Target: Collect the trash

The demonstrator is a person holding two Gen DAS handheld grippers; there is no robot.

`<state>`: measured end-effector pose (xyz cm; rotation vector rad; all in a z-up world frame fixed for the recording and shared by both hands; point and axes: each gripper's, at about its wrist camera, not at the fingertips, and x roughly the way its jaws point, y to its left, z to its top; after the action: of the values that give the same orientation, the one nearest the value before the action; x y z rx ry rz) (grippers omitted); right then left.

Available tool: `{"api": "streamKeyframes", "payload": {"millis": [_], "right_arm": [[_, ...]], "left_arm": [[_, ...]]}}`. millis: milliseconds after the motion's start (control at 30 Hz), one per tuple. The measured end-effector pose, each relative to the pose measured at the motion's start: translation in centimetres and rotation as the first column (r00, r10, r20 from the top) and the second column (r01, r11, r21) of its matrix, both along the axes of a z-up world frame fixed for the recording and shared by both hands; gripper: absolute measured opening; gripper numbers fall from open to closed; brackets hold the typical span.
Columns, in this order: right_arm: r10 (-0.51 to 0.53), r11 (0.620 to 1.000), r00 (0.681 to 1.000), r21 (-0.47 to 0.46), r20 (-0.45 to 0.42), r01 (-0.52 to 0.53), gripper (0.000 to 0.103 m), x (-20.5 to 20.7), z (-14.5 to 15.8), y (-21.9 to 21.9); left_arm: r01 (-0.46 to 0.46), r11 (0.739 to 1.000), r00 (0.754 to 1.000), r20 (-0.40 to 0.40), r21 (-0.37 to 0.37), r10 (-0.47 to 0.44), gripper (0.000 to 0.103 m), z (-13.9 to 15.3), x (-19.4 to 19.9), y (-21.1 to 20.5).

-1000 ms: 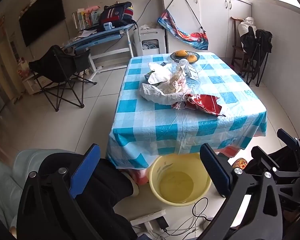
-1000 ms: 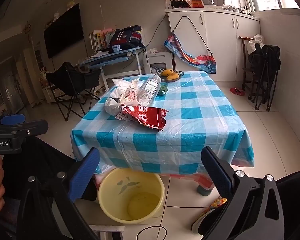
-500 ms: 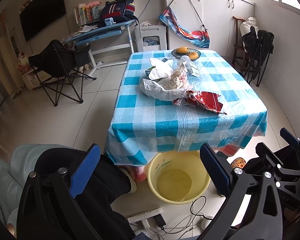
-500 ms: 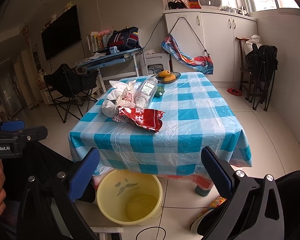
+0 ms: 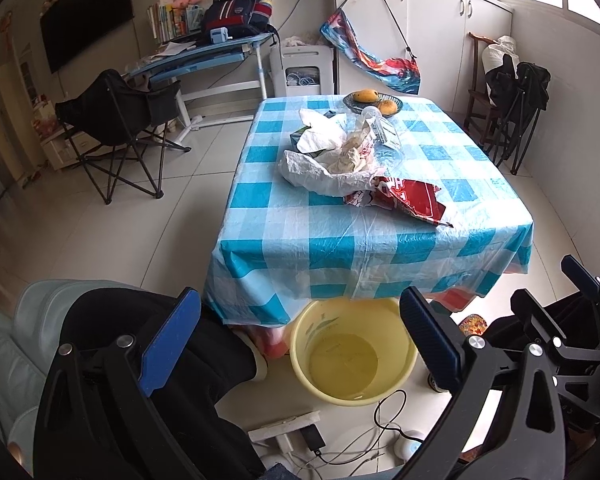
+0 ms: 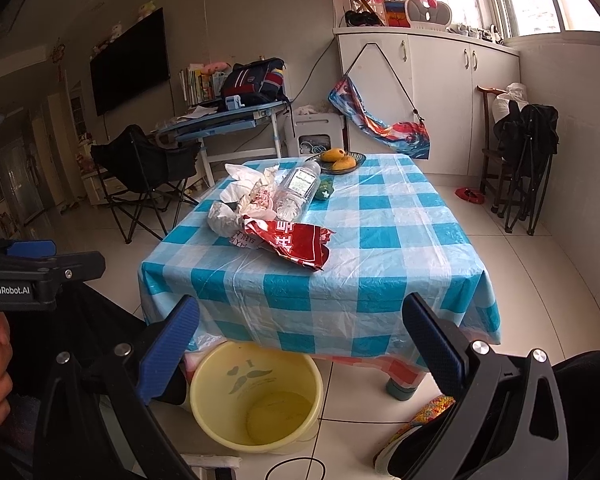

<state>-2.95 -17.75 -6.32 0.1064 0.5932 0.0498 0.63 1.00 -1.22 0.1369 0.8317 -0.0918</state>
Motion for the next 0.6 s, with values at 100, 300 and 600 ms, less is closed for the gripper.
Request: {"api": "streamKeyframes", "payload": {"millis": [100,300,600], "right_arm": [[0.001,1.0,1.0,-0.004,0.001,-0.001,0.098,-0.01,0.0,0.05],[-0.007,1.0,1.0,0.006,0.002,0.007,0.098,-0.02,-0.07,-0.05],[0.001,1.0,1.0,0.004,-0.004,-0.001,0.098,0.12,-0.16,-0.04]], "left_arm": [[0.0,1.0,1.0,0.0,0.0,0.0,0.097,-0.03,0.03,-0.04],[0.001,1.0,1.0,-0.001,-0.001,-0.001,0.097,-0.04,0.02,-0.07],[-0.006,1.0,1.0,-0.02,-0.015,0.006,0.097,-0.29,0.48,-0.15]]}}
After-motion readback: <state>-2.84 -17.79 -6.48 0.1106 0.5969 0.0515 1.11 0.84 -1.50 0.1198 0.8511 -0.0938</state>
